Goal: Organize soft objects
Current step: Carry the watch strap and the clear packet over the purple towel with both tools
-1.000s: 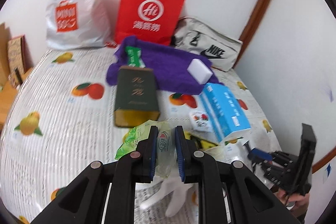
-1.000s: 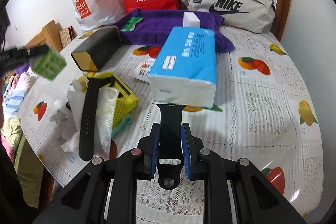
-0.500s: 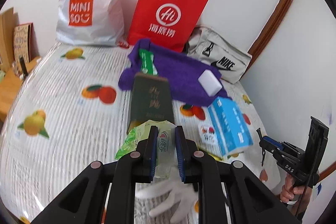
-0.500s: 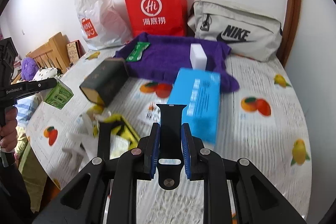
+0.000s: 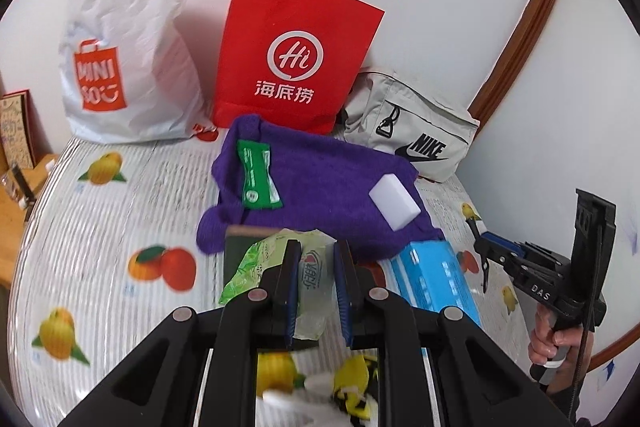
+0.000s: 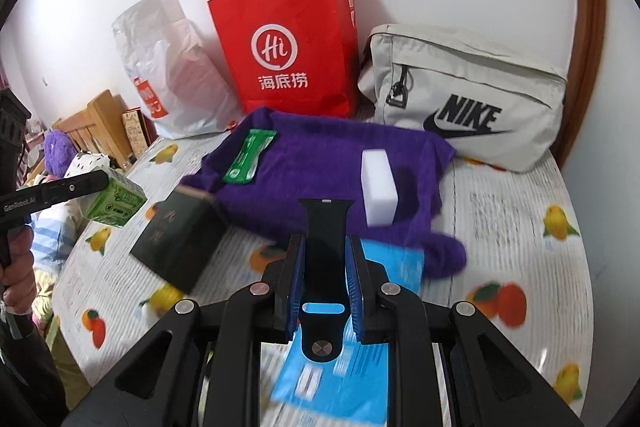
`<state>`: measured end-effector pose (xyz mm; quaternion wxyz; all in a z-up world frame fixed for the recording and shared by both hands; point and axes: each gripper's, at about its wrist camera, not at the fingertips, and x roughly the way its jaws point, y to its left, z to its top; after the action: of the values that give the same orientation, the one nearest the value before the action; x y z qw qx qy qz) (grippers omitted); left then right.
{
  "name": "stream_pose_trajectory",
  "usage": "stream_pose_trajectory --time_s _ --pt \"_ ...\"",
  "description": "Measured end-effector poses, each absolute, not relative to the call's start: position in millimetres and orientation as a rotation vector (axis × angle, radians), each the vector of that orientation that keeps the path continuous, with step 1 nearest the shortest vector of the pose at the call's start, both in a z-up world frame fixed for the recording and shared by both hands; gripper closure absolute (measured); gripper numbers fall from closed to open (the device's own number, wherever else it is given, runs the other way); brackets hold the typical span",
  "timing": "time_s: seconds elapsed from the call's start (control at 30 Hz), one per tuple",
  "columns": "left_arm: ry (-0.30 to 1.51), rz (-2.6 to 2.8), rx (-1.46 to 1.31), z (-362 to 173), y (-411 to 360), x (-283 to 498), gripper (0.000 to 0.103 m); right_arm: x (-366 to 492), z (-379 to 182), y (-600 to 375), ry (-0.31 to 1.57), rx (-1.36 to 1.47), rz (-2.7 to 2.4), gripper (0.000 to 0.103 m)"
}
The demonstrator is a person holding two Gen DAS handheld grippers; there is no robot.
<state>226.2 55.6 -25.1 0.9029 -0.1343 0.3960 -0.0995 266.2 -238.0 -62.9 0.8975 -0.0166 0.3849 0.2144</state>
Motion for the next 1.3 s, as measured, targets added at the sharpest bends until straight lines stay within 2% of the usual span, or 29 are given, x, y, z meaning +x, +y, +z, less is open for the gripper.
stream_pose_trajectory --time_s 0.67,1.3 --pt "0.882 -0.241 -0.178 -51.4 38.3 345.0 0.087 405.2 -106.4 -253.5 0.888 -0.035 0.294 0.083" --pt "0.949 -0.246 -0.169 -87.4 27.0 396.0 0.087 429.1 -150.9 -255.1 1.042 0.023 0.314 0.082"
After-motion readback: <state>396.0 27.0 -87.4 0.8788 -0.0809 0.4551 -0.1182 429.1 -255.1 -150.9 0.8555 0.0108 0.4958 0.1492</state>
